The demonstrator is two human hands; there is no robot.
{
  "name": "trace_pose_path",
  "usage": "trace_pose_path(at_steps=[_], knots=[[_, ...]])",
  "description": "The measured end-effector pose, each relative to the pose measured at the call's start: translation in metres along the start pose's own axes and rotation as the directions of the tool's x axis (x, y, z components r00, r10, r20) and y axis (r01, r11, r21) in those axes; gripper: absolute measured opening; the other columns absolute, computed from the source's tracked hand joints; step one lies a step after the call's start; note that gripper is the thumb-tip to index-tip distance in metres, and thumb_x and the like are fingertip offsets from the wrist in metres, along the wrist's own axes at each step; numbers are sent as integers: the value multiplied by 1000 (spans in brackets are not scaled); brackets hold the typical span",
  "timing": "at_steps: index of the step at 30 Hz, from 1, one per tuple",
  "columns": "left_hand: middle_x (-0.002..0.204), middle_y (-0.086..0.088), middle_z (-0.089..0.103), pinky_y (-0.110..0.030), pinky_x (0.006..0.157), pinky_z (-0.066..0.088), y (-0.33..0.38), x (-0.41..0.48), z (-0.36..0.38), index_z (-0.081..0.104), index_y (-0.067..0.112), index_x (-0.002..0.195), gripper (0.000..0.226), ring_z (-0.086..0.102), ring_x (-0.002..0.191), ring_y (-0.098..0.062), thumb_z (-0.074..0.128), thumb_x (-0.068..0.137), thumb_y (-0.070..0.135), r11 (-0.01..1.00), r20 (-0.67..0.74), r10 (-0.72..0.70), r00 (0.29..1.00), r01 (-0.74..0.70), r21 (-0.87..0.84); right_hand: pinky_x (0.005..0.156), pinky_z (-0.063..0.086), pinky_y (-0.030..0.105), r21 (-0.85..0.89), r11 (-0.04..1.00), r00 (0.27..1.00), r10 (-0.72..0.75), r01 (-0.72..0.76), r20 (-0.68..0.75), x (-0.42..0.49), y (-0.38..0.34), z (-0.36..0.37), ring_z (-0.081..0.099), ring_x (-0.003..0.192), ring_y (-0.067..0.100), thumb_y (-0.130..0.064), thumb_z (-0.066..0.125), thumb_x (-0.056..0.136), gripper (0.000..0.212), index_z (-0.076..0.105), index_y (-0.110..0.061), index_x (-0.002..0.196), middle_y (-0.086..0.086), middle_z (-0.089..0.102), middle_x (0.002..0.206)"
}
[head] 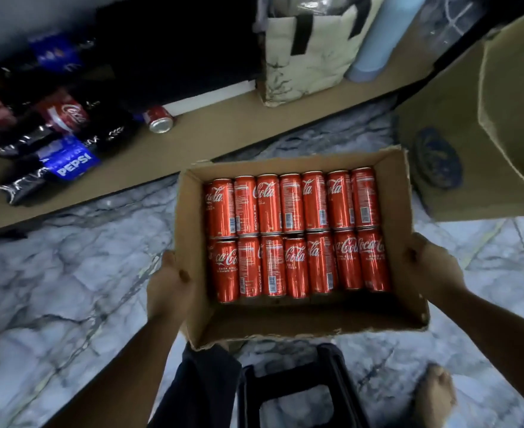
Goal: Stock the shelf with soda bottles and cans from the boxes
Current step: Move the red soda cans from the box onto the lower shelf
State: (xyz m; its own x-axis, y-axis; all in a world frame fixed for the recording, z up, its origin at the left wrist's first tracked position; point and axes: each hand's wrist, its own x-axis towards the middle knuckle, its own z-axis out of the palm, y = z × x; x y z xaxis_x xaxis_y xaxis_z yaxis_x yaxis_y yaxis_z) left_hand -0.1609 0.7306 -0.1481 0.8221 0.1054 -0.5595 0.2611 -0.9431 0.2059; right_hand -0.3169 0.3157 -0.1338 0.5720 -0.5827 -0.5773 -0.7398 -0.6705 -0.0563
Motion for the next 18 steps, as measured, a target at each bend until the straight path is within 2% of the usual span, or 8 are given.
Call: trace_pose_path(at_steps=[3,7,12,15,18], knots=[[91,-14,58,-39,66,40,-9,-1,-7,46,4,121,29,51,76,-30,47,92,0,994,-32,-80,996,78,-76,68,43,39,-47,992,993,-116,115,-25,33,-36,-14,64,88,43,-21,47,99,18,57,-9,107,21,69,98],[100,-22,63,-38,70,37,-5,6,-13,48,1,115,25,59,88,-42,48,90,-2,985,-71,-149,986,141,-103,80,48,43,-63,987,989,-151,150,-6,72,-70,-37,64,99,44,-22,48,99,27,60,-8,119,25,67,110],[106,-25,66,-38,71,38,2,12,-15,54,0,116,29,61,96,-45,49,88,-2,977,-121,-184,975,167,-136,75,45,40,12,985,985,-171,171,-12,84,-81,-46,63,96,44,-22,44,98,33,56,-9,126,27,66,110],[114,-24,68,-41,78,45,7,2,-16,57,2,126,37,62,102,-45,48,91,-1,974,-142,-183,973,159,-164,89,49,46,145,975,984,-175,169,25,68,-74,-44,62,106,45,-34,35,103,44,45,-17,143,24,64,122],[121,-21,67,-43,85,49,16,-15,-29,47,7,141,45,63,106,-44,49,96,7,979,-108,-135,985,116,-167,99,47,45,279,927,960,-275,252,47,42,-70,-51,59,118,39,-36,48,104,53,34,-21,153,16,57,137]])
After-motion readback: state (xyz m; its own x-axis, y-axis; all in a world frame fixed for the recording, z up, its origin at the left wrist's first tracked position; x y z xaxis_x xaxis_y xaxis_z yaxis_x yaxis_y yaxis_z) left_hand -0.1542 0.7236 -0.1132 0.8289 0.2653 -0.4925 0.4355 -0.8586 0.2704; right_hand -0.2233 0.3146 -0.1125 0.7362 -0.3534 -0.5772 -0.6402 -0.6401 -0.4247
